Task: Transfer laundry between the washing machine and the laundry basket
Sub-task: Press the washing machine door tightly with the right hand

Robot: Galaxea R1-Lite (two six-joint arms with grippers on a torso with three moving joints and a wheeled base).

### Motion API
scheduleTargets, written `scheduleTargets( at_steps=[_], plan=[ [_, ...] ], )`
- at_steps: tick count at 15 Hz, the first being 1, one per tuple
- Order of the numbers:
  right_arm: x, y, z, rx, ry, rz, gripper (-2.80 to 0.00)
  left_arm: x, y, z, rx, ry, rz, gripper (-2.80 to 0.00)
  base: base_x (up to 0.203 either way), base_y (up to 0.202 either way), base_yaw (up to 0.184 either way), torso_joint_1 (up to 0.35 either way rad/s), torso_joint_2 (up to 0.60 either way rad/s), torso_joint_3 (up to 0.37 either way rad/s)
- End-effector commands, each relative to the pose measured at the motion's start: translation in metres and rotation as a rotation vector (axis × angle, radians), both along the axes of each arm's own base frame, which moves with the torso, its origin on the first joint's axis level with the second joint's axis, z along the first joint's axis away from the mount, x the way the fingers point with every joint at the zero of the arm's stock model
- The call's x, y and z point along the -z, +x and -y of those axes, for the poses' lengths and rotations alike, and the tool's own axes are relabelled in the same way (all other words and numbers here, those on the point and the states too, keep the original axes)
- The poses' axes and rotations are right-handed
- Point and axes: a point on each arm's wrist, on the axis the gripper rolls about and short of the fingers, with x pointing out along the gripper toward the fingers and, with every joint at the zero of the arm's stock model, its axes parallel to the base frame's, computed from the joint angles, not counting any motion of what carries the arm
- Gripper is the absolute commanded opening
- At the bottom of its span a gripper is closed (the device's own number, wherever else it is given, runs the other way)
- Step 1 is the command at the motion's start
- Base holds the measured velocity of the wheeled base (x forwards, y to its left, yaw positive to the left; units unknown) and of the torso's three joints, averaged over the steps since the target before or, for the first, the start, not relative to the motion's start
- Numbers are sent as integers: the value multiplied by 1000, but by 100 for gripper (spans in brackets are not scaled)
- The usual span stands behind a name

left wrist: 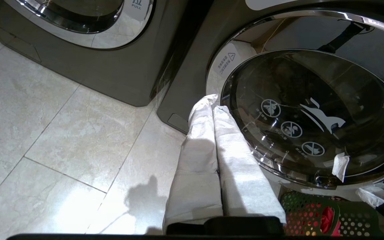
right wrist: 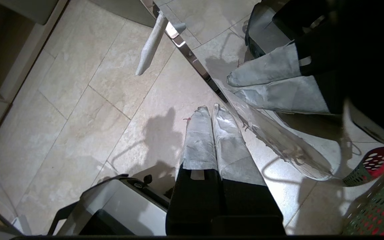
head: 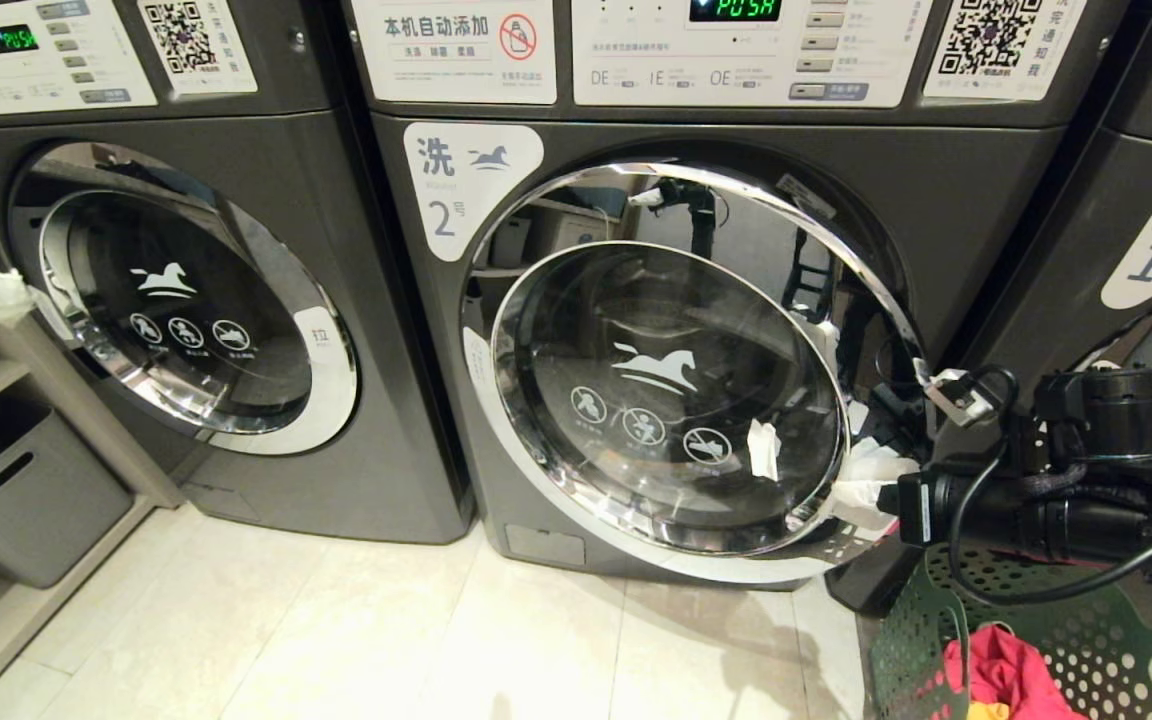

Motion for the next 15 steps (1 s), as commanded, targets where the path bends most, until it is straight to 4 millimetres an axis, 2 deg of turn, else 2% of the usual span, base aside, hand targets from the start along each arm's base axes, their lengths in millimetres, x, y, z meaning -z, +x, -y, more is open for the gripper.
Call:
scheduleTargets(
  at_steps=[1,6,9,12,15],
  plan=[
    [2,6,0,37,-21,10,-280,3,-4,-3,-5,-2,-2,-280,0,0,0,0,0,0],
    [-12,21,5,129,-58,150,-280,16,-12,-7,-9,15,-27,-280,0,0,0,0,0,0],
    [-15,30,7,188,-88,175,-280,16,-13,-8,-11,15,-26,-280,0,0,0,0,0,0],
    [-7,41,29,232,-211,205,-280,16,-14,-8,-12,15,-24,-280,0,0,0,0,0,0],
    [-7,44,33,242,-227,214,-280,16,-14,-8,-12,15,-24,-280,0,0,0,0,0,0]
  ],
)
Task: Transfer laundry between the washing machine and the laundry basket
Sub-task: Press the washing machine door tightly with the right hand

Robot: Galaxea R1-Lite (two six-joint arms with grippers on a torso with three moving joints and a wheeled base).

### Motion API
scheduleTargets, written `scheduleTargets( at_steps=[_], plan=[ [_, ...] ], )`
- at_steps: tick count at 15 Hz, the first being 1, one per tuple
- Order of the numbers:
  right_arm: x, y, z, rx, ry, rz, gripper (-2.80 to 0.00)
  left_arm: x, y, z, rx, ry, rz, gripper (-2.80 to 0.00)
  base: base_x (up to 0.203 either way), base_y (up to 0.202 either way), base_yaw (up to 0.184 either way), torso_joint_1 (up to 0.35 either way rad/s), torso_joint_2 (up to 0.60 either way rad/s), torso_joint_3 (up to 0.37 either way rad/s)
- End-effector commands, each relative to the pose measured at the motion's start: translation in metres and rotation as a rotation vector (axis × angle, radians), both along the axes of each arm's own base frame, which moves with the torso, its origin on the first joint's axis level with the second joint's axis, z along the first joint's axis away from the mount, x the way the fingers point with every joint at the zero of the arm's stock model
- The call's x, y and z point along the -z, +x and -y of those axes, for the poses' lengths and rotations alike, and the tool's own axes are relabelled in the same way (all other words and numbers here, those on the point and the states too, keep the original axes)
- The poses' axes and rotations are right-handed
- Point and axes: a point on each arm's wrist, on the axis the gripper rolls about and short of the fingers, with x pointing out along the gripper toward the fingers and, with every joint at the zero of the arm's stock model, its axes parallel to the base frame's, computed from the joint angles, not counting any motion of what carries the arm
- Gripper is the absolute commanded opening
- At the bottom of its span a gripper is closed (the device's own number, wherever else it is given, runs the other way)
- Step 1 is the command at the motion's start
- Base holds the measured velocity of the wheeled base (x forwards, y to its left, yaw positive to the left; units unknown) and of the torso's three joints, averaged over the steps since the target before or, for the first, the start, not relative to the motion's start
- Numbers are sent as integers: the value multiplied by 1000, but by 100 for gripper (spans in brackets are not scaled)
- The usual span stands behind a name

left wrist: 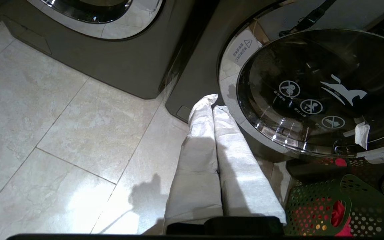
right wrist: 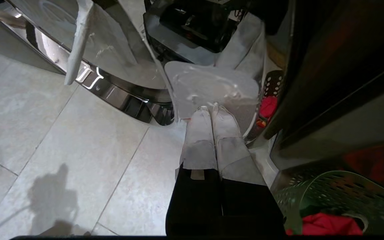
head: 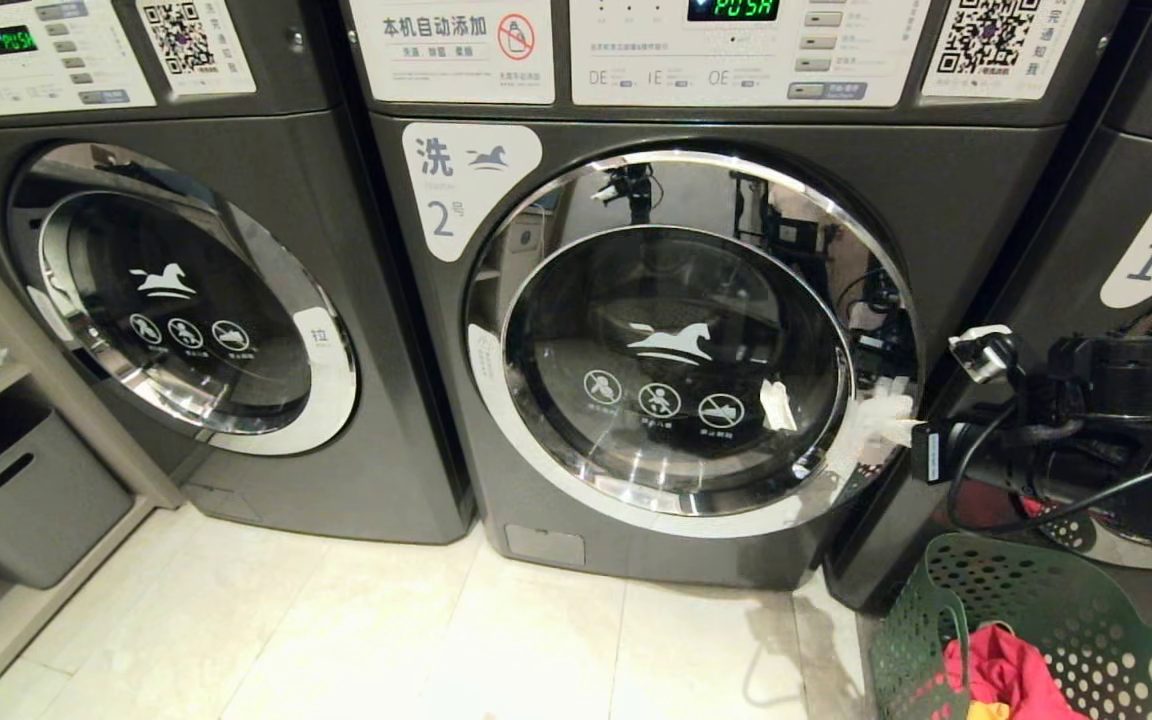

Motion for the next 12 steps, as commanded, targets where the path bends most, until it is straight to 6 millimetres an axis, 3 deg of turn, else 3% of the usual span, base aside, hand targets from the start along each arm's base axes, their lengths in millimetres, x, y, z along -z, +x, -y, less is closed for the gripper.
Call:
scheduleTargets(
  at_steps=[1,7,12],
  plan=[
    [1,3,2,5,-1,2,-280,0,1,0,-3,0,-3,-280,0,0,0,0,0,0],
    [1,25,1,23,-6,23,-280,2,1,0,-5,3,-8,-280,0,0,0,0,0,0],
    [10,61,0,58,-20,71,-280,2,1,0,-5,5,-11,-280,0,0,0,0,0,0]
  ],
)
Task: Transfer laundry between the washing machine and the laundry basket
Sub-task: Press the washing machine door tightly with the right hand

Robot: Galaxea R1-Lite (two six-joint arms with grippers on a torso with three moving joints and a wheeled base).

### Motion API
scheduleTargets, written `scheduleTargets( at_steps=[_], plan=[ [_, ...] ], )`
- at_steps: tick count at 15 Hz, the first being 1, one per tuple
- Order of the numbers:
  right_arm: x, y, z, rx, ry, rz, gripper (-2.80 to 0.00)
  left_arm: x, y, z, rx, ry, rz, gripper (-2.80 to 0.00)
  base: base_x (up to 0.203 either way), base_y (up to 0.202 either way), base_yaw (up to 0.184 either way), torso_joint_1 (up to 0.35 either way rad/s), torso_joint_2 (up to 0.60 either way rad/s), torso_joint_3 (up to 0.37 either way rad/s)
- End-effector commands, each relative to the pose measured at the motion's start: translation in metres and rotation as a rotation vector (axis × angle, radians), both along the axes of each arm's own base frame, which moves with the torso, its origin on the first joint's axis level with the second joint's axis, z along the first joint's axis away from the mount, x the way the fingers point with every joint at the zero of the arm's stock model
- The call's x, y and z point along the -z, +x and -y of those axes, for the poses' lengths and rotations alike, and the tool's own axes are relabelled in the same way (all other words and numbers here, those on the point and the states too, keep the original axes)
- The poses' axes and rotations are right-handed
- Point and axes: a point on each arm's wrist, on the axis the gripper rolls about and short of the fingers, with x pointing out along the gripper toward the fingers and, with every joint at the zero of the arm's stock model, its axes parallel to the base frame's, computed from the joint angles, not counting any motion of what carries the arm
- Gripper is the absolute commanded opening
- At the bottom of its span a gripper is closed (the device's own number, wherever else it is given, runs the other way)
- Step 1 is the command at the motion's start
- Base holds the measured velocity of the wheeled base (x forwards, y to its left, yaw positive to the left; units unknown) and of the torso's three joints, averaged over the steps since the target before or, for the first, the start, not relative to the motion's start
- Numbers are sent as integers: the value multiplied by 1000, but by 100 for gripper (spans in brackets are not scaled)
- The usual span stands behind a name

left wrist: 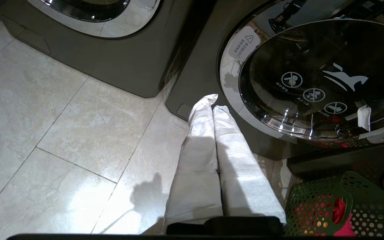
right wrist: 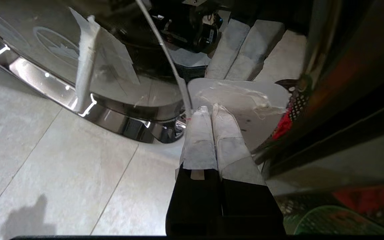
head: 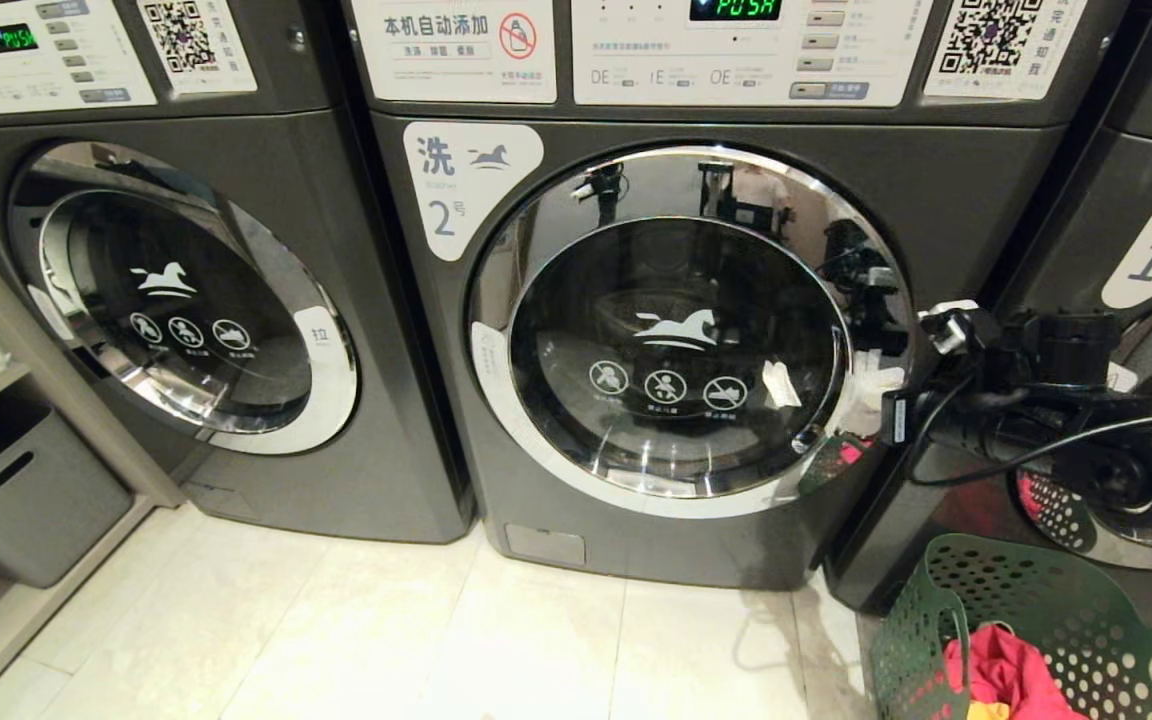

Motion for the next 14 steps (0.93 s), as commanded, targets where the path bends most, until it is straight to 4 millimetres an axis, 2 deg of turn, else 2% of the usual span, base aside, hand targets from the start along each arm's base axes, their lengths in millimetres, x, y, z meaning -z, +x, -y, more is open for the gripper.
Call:
scheduleTargets(
  at_steps=[1,4,8,11,13,14],
  plan=[
    [17,23,-1,25,-10,6,-280,2,1,1,-4,3,-8,-280,0,0,0,0,0,0],
    [27,48,-1,75,-26,66,-280,7,-2,-1,-5,9,-18,-280,0,0,0,0,0,0],
    [32,58,-2,115,-37,74,-280,29,-26,-16,-55,53,-61,-280,0,0,0,0,0,0],
    [31,57,-2,116,-36,77,-280,46,-55,-33,-80,86,-110,-280,0,0,0,0,0,0],
    [25,44,-5,104,-39,66,-280,52,-67,-40,-134,93,-129,-280,0,0,0,0,0,0],
    [15,30,-9,88,-39,67,-280,53,-69,-42,-145,94,-134,-280,0,0,0,0,0,0]
  ],
)
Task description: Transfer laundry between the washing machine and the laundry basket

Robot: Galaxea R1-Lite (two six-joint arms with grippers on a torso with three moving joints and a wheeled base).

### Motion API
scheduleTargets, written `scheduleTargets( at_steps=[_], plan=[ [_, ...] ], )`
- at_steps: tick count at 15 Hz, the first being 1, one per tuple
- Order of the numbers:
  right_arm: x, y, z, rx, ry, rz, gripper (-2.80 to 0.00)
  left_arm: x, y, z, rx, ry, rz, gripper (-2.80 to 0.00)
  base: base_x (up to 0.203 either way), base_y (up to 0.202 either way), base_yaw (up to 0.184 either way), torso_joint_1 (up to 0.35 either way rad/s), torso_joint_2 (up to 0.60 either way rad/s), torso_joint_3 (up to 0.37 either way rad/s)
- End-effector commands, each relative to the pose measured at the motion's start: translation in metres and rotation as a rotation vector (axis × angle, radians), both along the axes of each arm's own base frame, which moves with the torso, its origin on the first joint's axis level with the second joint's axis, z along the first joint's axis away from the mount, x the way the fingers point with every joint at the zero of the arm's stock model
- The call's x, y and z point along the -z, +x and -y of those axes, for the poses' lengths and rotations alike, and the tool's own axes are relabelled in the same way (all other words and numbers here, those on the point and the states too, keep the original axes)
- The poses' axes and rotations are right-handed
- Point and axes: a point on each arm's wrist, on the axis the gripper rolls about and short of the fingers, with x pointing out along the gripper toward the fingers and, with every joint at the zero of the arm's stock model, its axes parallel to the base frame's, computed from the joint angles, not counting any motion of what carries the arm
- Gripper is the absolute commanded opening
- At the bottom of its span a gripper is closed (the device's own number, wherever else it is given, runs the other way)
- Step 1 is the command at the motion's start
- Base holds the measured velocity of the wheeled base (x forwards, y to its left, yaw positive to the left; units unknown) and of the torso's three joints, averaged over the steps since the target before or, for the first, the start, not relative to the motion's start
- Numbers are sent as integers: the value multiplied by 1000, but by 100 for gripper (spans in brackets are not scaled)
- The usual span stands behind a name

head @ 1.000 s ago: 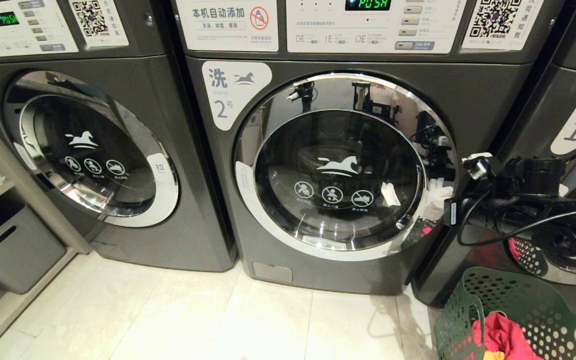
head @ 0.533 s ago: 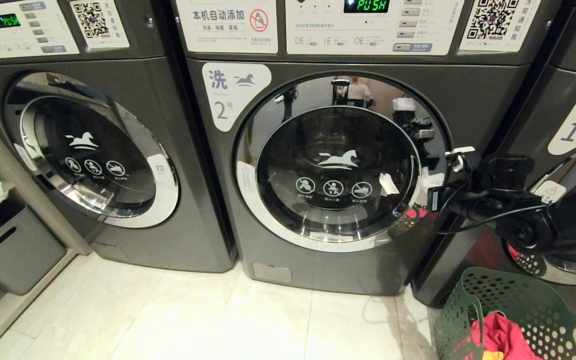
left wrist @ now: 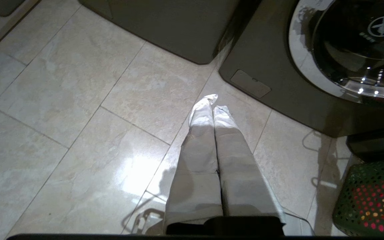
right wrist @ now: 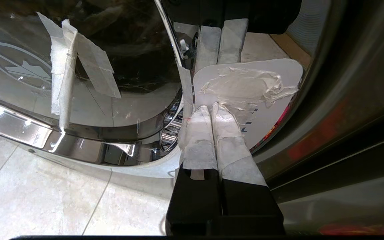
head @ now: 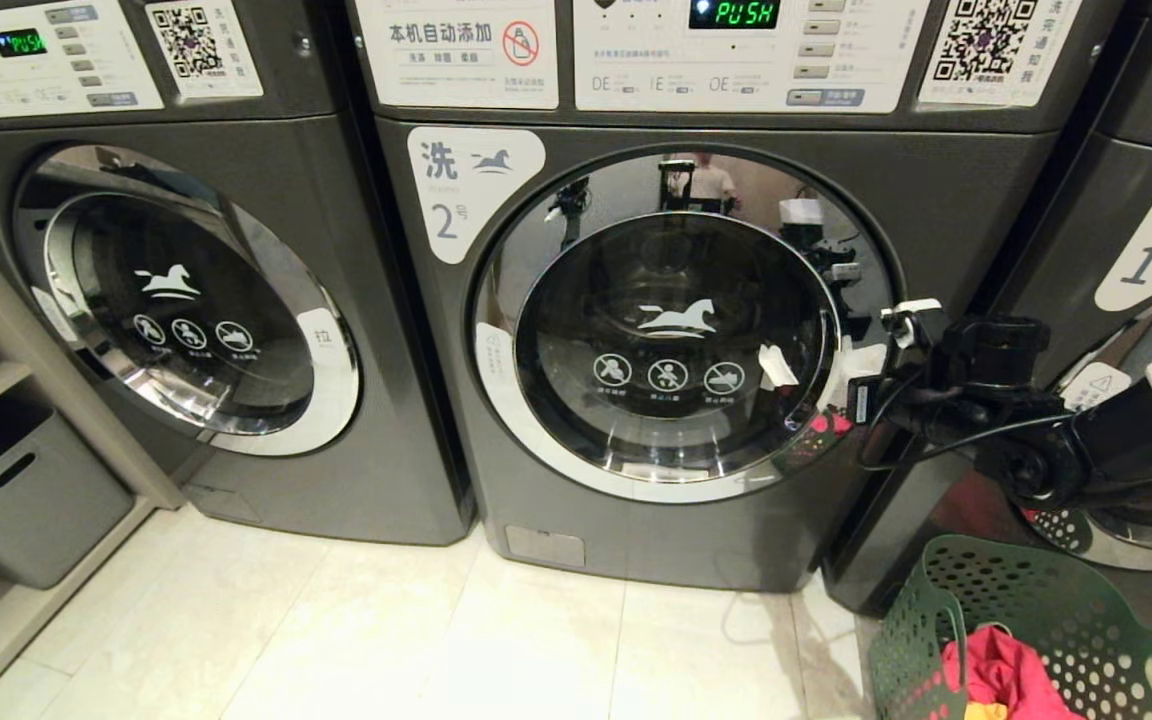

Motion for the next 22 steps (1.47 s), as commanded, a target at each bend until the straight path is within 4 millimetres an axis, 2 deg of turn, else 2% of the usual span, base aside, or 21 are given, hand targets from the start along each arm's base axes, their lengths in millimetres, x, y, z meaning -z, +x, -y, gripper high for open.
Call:
scheduleTargets(
  at_steps=[1,3,5,7,10,13,14,16,18,20,22],
  plan=[
    [-21,-34,-10,-45,0,-5,-280,2,-13,-7,-41,-13,27,-280,0,0,0,0,0,0],
    [-37,-73,-25,-107,2,-22,-280,5,-16,-9,-76,-6,11,-280,0,0,0,13,12,-6],
    [-31,-112,-36,-157,-3,-82,-280,15,-25,-12,-112,7,-15,-280,0,0,0,0,0,0],
    [-23,-152,-34,-167,-9,-132,-280,23,-34,-15,-194,14,-35,-280,0,0,0,0,0,0],
    [-12,-211,-21,-93,-27,-170,-280,43,-46,-15,-326,19,-59,-280,0,0,0,0,0,0],
    [-9,-257,15,125,-28,-121,-280,60,-61,-11,-484,38,-65,-280,0,0,0,0,0,0],
    [-11,-277,19,166,-29,-67,-280,73,-71,-9,-478,57,-62,-280,0,0,0,0,0,0],
    [-18,-314,21,212,-46,58,-280,100,-85,-2,-413,101,-64,-280,0,0,0,0,0,0],
    [-16,-355,19,193,-53,151,-280,113,-77,3,-189,41,-18,-280,0,0,0,0,0,0],
    [2,-392,15,144,-59,170,-280,137,-58,4,-9,63,-11,-280,0,0,0,0,0,0],
    [31,-412,14,110,-64,36,-280,170,-44,3,86,137,-34,-280,0,0,0,0,0,0]
  ],
)
